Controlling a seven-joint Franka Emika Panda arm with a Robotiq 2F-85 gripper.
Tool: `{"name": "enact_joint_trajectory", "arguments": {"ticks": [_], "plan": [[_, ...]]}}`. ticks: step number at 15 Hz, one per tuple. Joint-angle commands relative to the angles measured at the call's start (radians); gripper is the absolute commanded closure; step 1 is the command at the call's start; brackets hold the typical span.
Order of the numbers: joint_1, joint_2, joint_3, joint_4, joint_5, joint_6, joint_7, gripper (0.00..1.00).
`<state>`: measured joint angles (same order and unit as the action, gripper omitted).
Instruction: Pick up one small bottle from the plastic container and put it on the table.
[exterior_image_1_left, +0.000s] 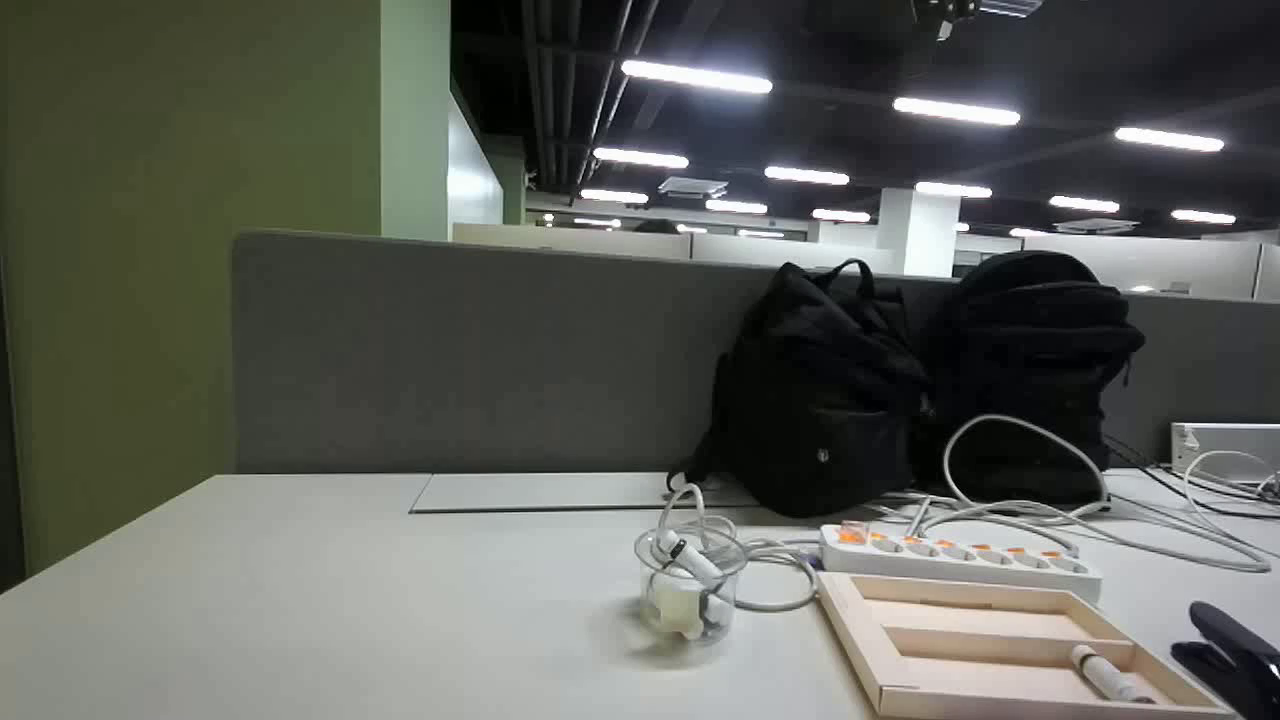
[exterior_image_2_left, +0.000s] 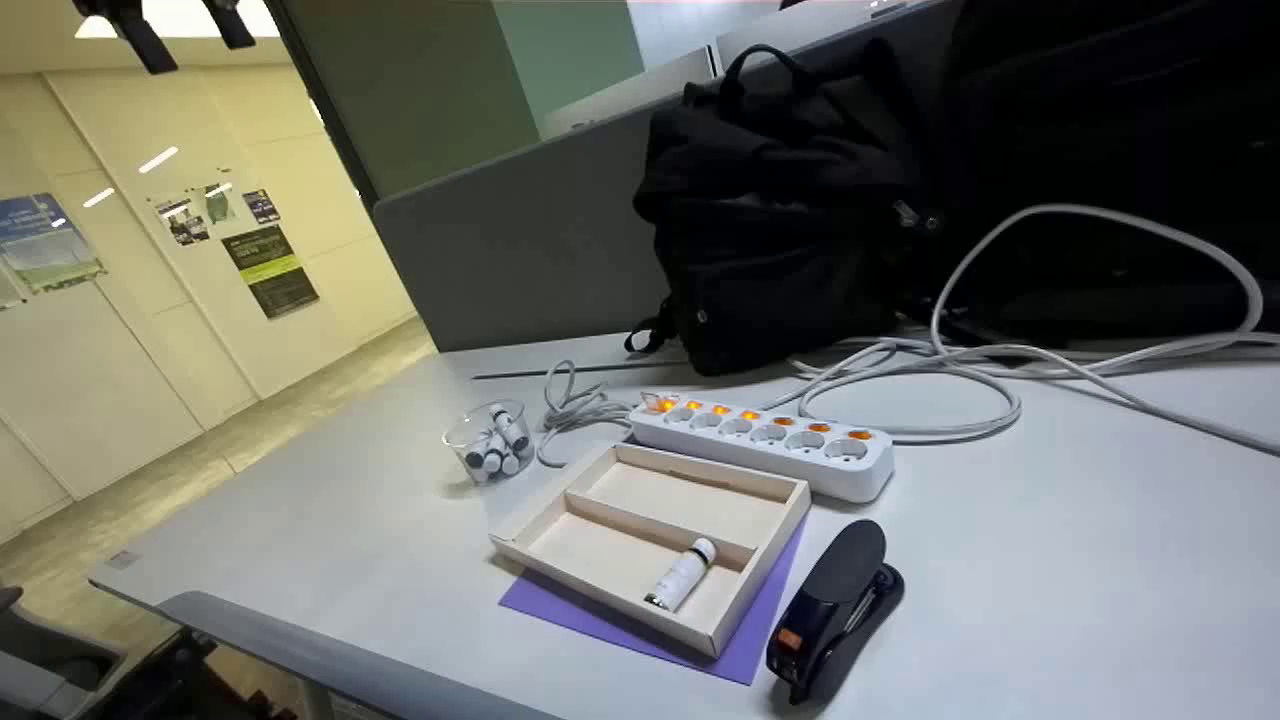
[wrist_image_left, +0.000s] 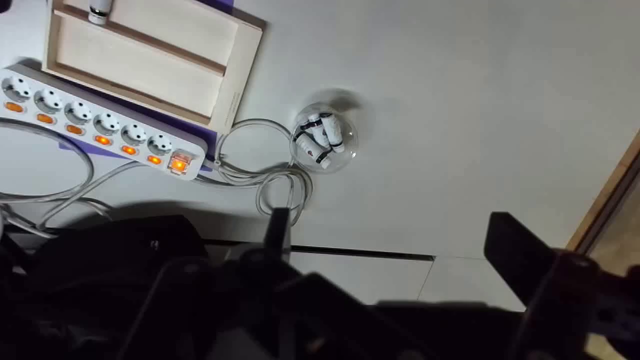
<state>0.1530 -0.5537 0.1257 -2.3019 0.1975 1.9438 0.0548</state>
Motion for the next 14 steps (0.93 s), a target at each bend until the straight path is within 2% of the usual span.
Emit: {"name": "enact_joint_trajectory", "arguments": {"ticks": [1,9,11,14], "plan": [[-0.002,0.001,0.001,0.003,0.000,0.001,0.000,0.00],[-0.002,-0.004,0.001,0.003,0.000,0.001,0.000,0.00],[0.019,0.100,-0.002,0.024,-0.008,0.065,-0.101,0.00],[0.065,0.284,-0.017,0.052,0.044,0.169,-0.282,0.00]]}}
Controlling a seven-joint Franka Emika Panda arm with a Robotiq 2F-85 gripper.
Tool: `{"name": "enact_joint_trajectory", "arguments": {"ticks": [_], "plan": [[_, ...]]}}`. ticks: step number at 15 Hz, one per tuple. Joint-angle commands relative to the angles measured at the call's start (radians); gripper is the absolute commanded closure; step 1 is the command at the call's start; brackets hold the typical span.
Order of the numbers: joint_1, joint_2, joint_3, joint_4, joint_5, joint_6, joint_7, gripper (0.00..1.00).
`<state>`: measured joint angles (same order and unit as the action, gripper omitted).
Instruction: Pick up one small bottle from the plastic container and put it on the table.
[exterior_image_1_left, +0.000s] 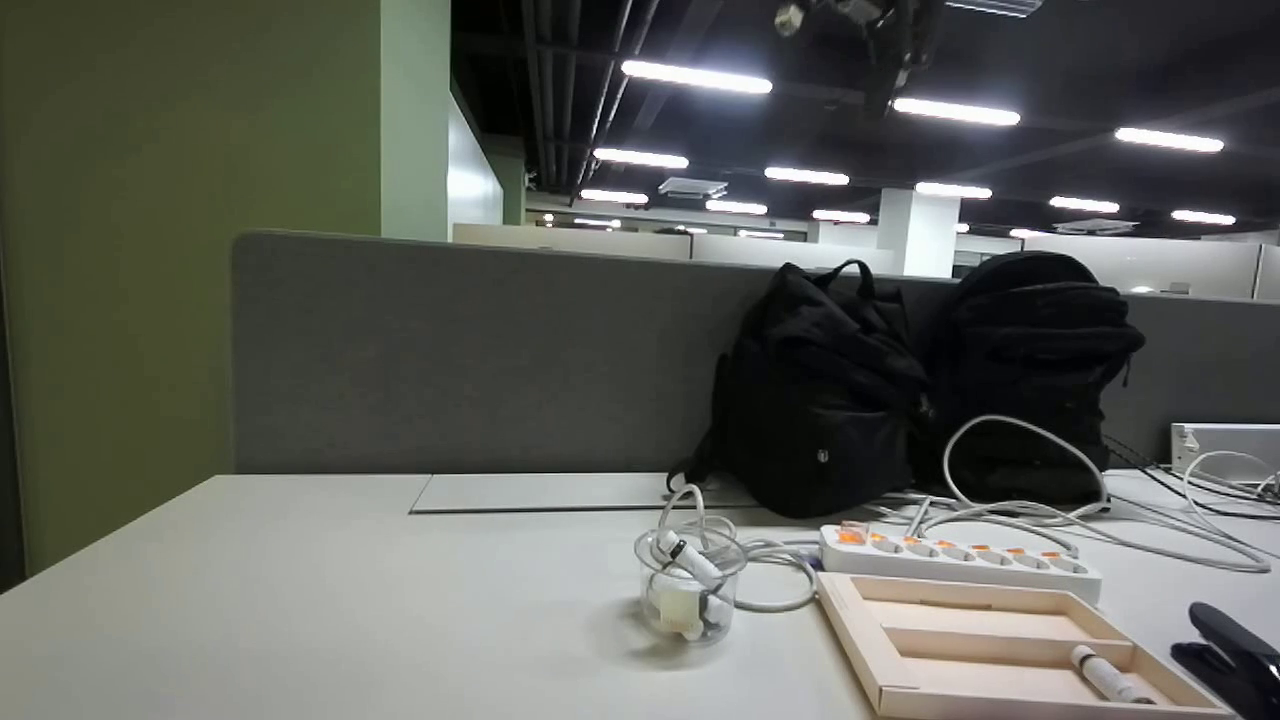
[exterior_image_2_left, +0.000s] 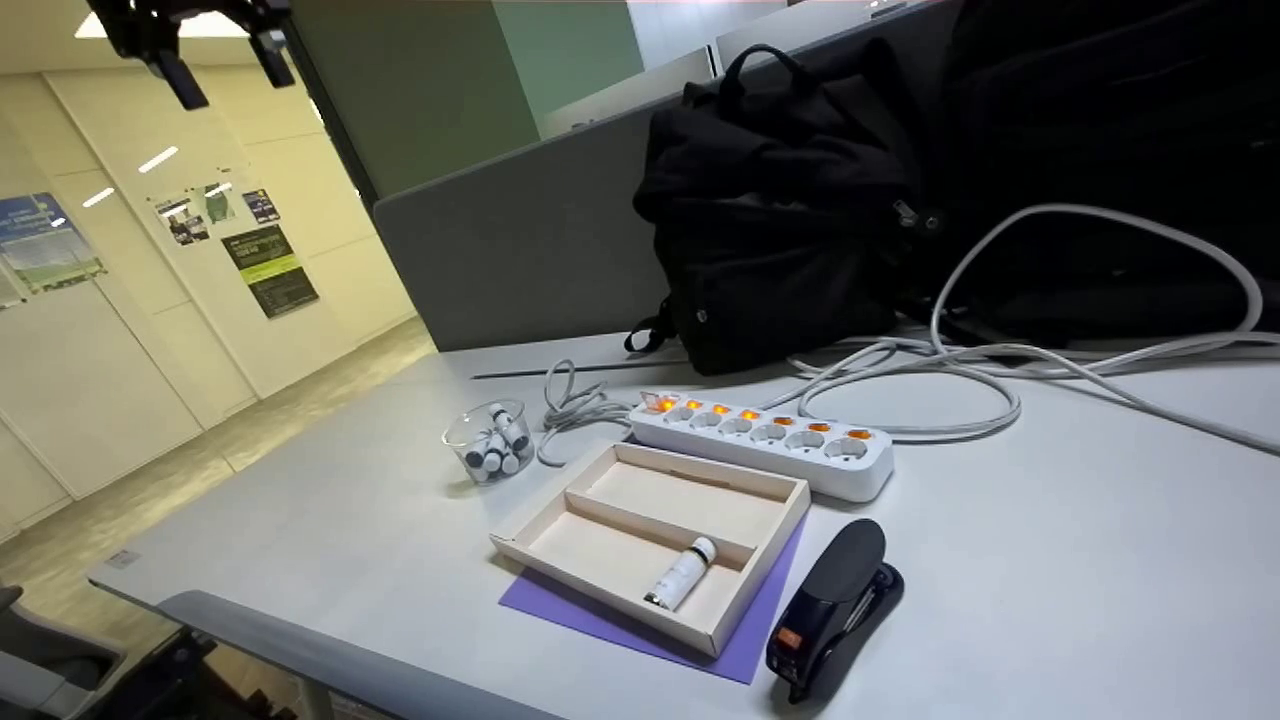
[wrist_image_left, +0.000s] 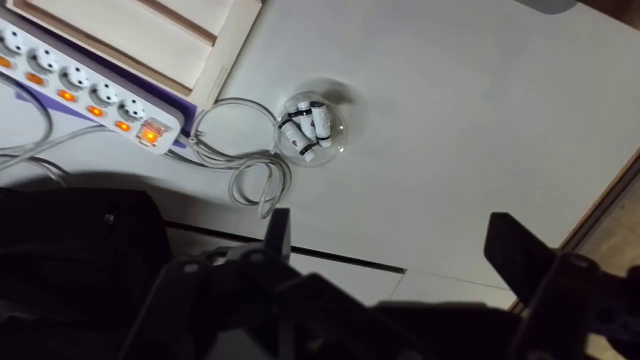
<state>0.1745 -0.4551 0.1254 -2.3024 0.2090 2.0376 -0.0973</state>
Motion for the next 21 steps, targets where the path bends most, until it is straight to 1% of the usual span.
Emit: {"name": "enact_joint_trajectory", "arguments": {"ticks": [1,3,5,6,8,9,10,11,12,13,14,16,19,21], "plan": [[0.050,0.248,-0.012,0.065,0.030,0.092,-0.176,0.00],[0.053,0.389,0.006,0.110,-0.006,0.123,-0.256,0.00],[0.046,0.527,0.036,0.172,-0.113,0.158,-0.271,0.00],[0.045,0.598,0.047,0.210,-0.180,0.176,-0.266,0.00],[0.059,0.737,0.057,0.296,-0.349,0.218,-0.219,0.00],[0.068,0.808,0.055,0.353,-0.403,0.220,-0.205,0.00],[0.080,0.874,0.054,0.411,-0.431,0.210,-0.184,0.00],[0.087,0.920,0.055,0.461,-0.424,0.173,-0.160,0.00],[0.096,0.948,0.055,0.500,-0.406,0.121,-0.124,0.00],[0.067,0.871,0.066,0.377,-0.398,0.211,-0.190,0.00],[0.076,0.915,0.065,0.422,-0.398,0.187,-0.172,0.00],[0.085,0.956,0.064,0.472,-0.397,0.162,-0.159,0.00],[0.090,0.972,0.054,0.496,-0.413,0.146,-0.153,0.00],[0.087,1.000,0.048,0.511,-0.433,0.137,-0.178,0.00]]}}
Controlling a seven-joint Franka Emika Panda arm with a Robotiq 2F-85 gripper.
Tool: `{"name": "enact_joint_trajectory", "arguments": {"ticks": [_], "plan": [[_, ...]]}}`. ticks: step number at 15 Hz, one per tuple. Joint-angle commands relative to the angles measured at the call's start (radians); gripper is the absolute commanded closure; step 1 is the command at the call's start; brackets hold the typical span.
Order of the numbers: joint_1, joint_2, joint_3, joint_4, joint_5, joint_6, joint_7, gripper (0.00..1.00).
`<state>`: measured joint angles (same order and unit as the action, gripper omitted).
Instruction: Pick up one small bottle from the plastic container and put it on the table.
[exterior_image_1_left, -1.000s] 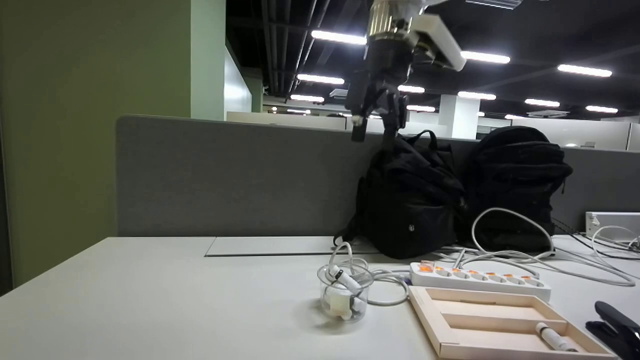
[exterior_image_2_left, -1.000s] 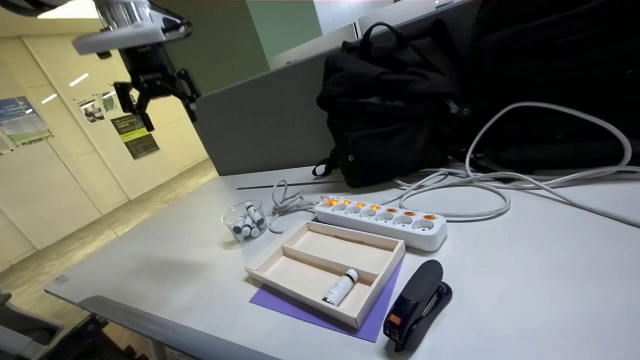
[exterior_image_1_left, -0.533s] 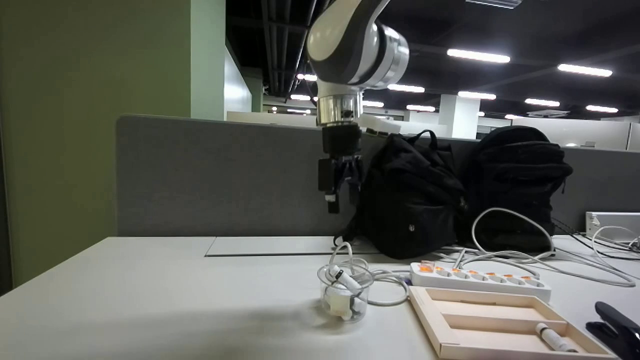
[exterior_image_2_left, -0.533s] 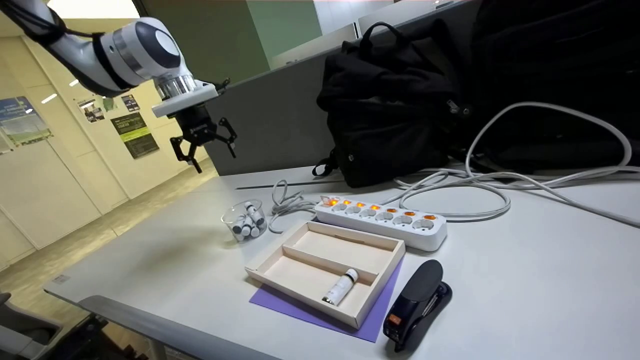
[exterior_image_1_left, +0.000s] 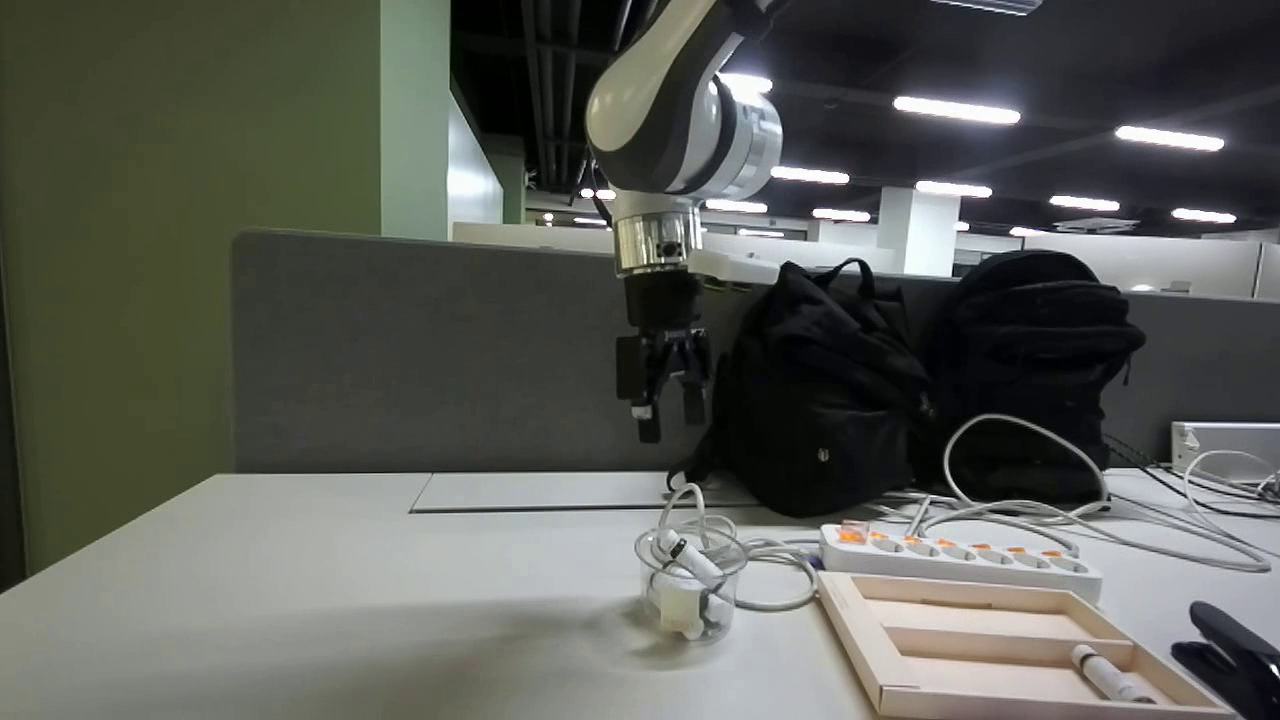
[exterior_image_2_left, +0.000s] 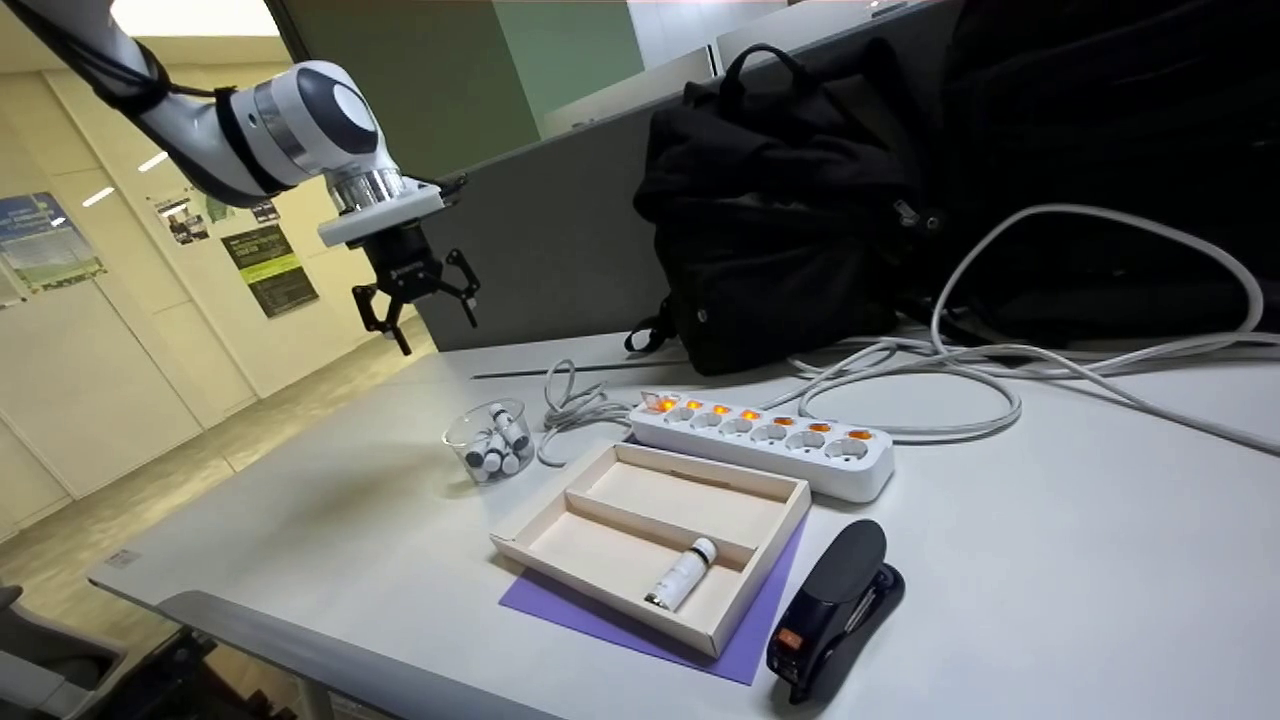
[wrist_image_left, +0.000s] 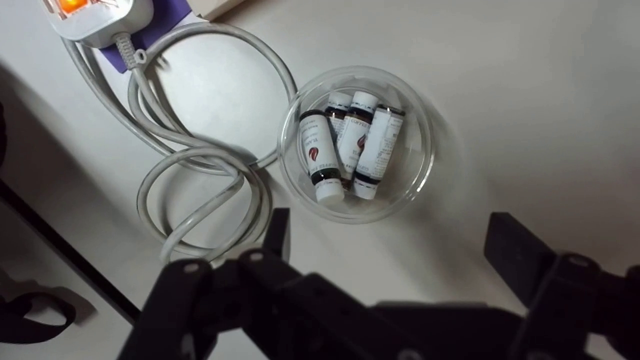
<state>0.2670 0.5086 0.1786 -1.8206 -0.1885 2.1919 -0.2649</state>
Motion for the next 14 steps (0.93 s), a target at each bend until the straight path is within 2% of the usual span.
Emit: {"name": "enact_joint_trajectory", "arguments": {"ticks": [1,7,8,9,14], "plan": [[-0.005,0.046,-0.007,0.031,-0.047,-0.020,-0.023,0.00],[-0.021,0.134,-0.009,0.062,-0.076,0.001,-0.074,0.00],[-0.023,0.147,-0.009,0.067,-0.081,0.020,-0.084,0.16],[-0.021,0.159,-0.012,0.072,-0.096,0.045,-0.090,0.26],[-0.024,0.232,-0.010,0.117,-0.113,0.096,-0.123,0.62]]}}
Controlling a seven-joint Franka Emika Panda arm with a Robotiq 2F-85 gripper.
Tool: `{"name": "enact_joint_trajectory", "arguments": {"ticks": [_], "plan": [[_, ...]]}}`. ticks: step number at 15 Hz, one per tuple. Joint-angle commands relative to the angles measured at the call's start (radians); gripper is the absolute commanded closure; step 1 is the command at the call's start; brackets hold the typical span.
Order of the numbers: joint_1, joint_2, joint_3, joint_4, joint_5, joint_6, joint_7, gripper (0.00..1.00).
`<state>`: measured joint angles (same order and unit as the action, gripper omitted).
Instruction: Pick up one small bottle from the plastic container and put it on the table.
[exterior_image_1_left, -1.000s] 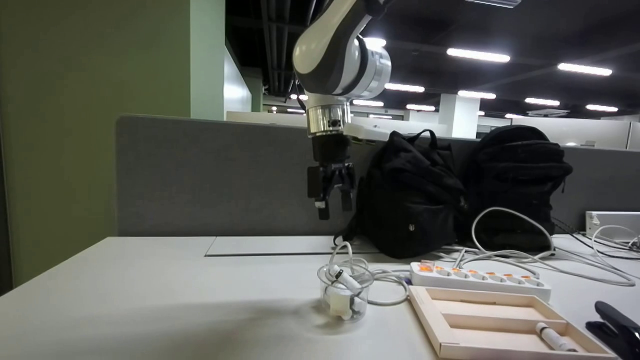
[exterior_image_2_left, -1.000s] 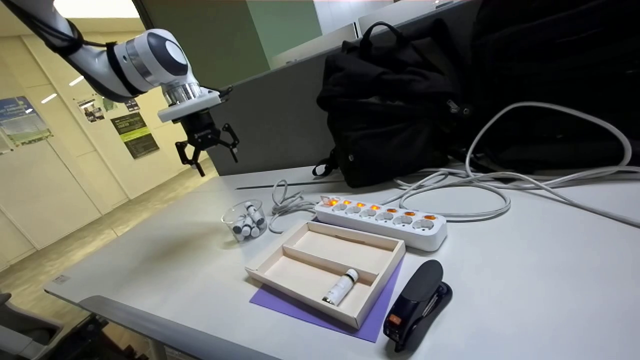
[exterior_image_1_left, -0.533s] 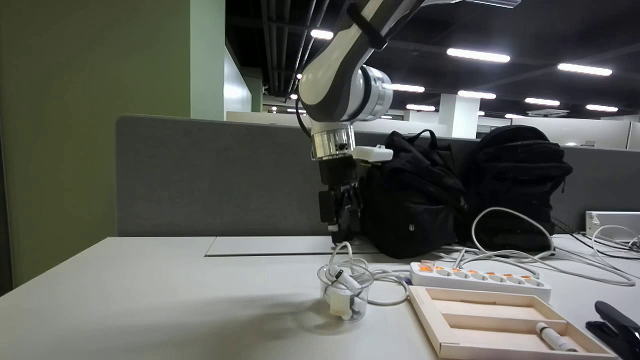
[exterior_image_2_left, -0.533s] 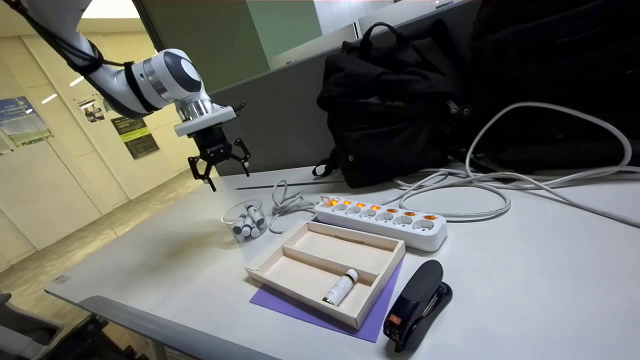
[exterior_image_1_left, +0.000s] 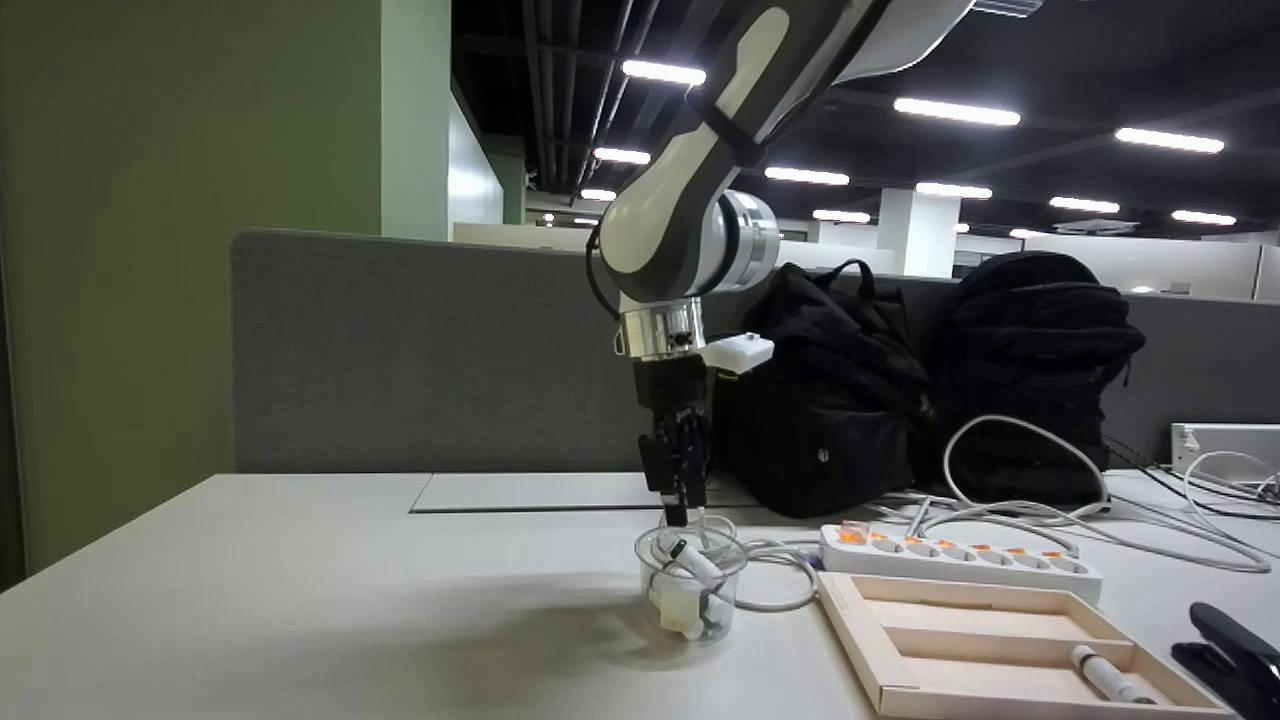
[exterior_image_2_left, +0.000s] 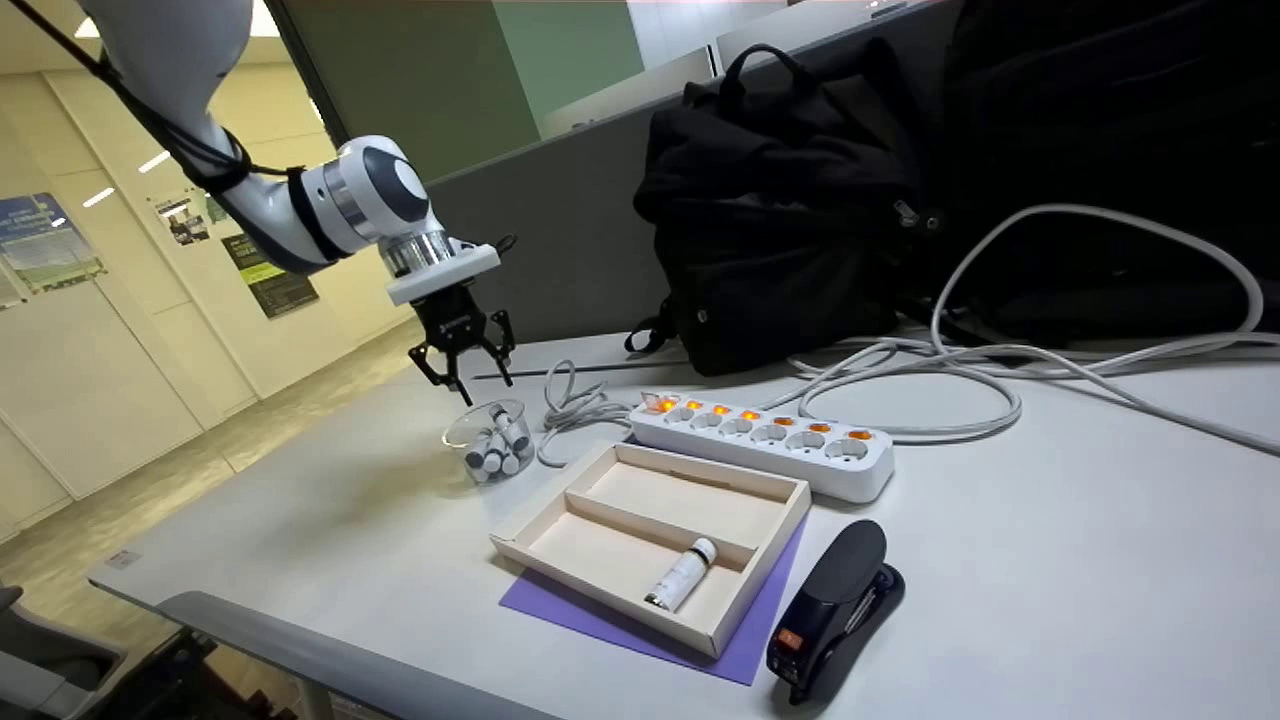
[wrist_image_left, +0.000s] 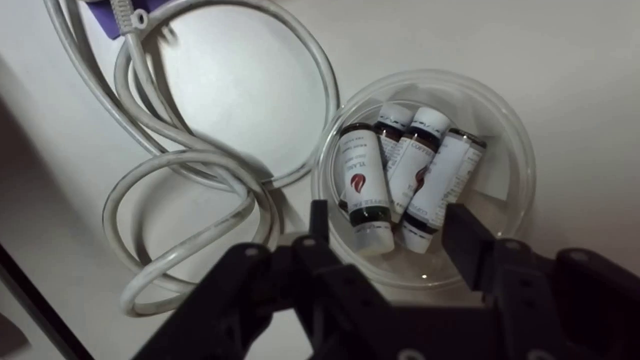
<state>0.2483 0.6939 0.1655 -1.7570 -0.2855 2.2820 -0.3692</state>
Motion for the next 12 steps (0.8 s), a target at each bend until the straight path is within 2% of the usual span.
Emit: {"name": "enact_joint_trajectory", "arguments": {"ticks": [1,5,6,7,8,9,12], "plan": [[-0.006,0.062,0.003,0.062,-0.015,0.010,-0.023,0.69],[-0.010,0.108,0.003,0.091,-0.011,0.014,-0.038,0.94],[-0.010,0.116,0.003,0.098,-0.011,0.012,-0.040,0.91],[-0.010,0.123,0.003,0.103,-0.012,0.012,-0.042,0.82],[-0.009,0.129,0.002,0.107,-0.013,0.011,-0.042,0.63],[-0.009,0.133,0.003,0.111,-0.013,0.009,-0.044,0.62],[-0.011,0.139,0.008,0.119,-0.006,-0.001,-0.052,0.43]]}}
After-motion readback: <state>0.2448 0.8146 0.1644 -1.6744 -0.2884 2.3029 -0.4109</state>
